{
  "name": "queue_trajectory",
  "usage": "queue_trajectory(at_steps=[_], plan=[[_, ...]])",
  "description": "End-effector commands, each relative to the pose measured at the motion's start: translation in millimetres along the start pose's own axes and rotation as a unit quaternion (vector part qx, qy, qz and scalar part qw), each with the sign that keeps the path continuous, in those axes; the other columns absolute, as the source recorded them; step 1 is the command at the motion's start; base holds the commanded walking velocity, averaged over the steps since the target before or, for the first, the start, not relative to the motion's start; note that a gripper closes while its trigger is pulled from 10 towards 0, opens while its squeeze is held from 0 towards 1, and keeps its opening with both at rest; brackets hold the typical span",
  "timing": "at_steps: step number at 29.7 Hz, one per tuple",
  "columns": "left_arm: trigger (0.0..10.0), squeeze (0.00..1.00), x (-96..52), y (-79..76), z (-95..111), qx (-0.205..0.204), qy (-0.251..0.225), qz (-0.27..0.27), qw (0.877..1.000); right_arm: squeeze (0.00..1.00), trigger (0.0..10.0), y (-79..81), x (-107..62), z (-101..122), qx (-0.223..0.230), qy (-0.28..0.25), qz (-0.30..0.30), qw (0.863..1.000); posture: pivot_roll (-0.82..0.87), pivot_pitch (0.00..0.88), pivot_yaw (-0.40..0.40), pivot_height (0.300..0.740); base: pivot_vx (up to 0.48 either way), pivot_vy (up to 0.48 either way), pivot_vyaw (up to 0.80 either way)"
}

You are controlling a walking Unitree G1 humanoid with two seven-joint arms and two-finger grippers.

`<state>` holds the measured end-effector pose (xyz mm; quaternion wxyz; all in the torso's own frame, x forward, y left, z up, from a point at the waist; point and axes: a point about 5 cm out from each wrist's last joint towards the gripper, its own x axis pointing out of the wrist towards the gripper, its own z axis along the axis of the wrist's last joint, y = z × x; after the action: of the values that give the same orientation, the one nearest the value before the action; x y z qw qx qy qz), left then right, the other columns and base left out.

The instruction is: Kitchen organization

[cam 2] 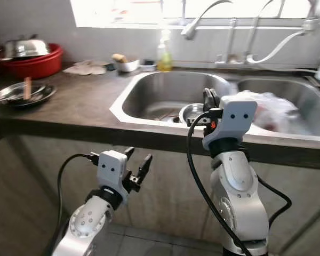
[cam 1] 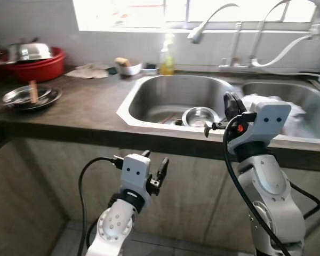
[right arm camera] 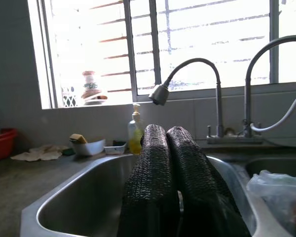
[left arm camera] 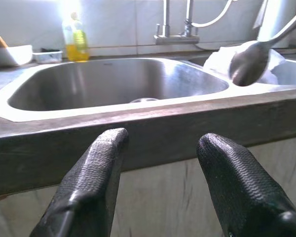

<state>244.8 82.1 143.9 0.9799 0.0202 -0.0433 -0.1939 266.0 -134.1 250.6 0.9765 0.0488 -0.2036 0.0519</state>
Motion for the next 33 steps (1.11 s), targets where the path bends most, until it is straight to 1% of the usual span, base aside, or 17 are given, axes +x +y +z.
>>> queue_trajectory(at_steps=[1, 5, 6, 7, 10, 12, 14, 17, 20, 28, 30, 32, 33], plan=[[10.0, 0.00, 3.1, 2.7, 6.5, 0.004, -0.014, 0.005, 1.000, 0.00, 10.0, -0.9, 4.2, 8.8, -0.001, -0.021, 0.001, 1.000, -0.02, 0.000, -0.037, 0.740, 0.334, 0.000, -0.71], [10.0, 0.00, 5.3, 3.8, 8.6, 0.006, -0.019, 0.008, 1.000, 0.00, 10.0, -1.4, 12.3, 14.8, -0.004, -0.030, 0.011, 0.999, -0.02, 0.000, -0.040, 0.740, 0.383, 0.000, 0.00], [10.0, 0.00, 5.6, 3.0, 8.9, 0.006, -0.020, 0.007, 1.000, 0.00, 10.0, -1.4, 18.2, 20.9, -0.004, -0.043, 0.016, 0.999, -0.02, 0.000, -0.041, 0.740, 0.405, 0.000, 0.00], [10.0, 0.00, 5.6, 3.0, 8.9, 0.006, -0.020, 0.007, 1.000, 0.00, 10.0, -1.4, 18.2, 20.9, -0.004, -0.043, 0.016, 0.999, -0.02, 0.000, -0.041, 0.740, 0.405, 0.000, 0.00], [10.0, 0.00, 6.2, 2.9, 10.1, 0.005, -0.022, 0.006, 1.000, 0.00, 10.0, -0.6, 27.2, 32.1, 0.000, -0.067, 0.026, 0.997, -0.02, 0.000, -0.041, 0.740, 0.406, 0.000, 0.00], [10.0, 0.00, 6.3, 3.1, 10.2, 0.005, -0.022, 0.007, 1.000, 0.00, 10.0, -0.2, 28.7, 34.3, 0.001, -0.071, 0.028, 0.997, -0.02, 0.000, -0.041, 0.740, 0.411, 0.000, 0.00], [10.0, 0.00, 6.8, 3.6, 10.4, 0.006, -0.022, 0.008, 1.000, 0.00, 10.0, 1.7, 33.8, 39.0, 0.000, -0.082, 0.036, 0.996, -0.02, 0.000, -0.044, 0.740, 0.409, 0.000, 0.00], [10.0, 0.00, 7.4, 3.5, 10.4, 0.006, -0.023, 0.008, 1.000, 0.00, 10.0, 3.7, 38.8, 39.3, -0.003, -0.083, 0.043, 0.996, -0.02, 0.000, -0.046, 0.740, 0.407, 0.000, 0.00], [10.0, 0.00, 7.9, 3.2, 10.5, 0.006, -0.023, 0.009, 1.000, 0.00, 10.0, 7.4, 44.4, 33.4, -0.009, -0.072, 0.053, 0.996, -0.01, 0.000, -0.051, 0.740, 0.405, 0.000, 0.00], [10.0, 0.00, 7.4, 4.8, 10.1, 0.006, -0.021, 0.014, 1.000, 0.00, 10.0, 15.5, 48.9, 22.8, -0.027, -0.049, 0.080, 0.995, -0.01, 0.000, -0.056, 0.740, 0.400, 0.000, 0.00], [10.0, 0.00, 7.7, 4.6, 9.5, 0.002, -0.018, 0.016, 1.000, 0.00, 10.0, 16.7, 51.9, 7.7, -0.036, -0.005, 0.093, 0.995, -0.01, 0.000, -0.055, 0.740, 0.306, 0.000, 0.67], [10.0, 0.00, 7.8, 4.3, 8.7, -0.001, -0.016, 0.017, 1.000, 0.00, 10.0, 16.3, 52.9, -2.4, -0.038, 0.024, 0.097, 0.994, -0.01, 0.000, -0.055, 0.740, 0.120, 0.000, 0.57], [10.0, 0.00, 7.9, 4.9, 8.5, 0.001, -0.015, 0.020, 1.000, 0.00, 10.0, 15.0, 53.9, -12.8, -0.042, 0.049, 0.097, 0.993, -0.01, 0.000, -0.057, 0.740, 0.000, 0.000, 0.00]])
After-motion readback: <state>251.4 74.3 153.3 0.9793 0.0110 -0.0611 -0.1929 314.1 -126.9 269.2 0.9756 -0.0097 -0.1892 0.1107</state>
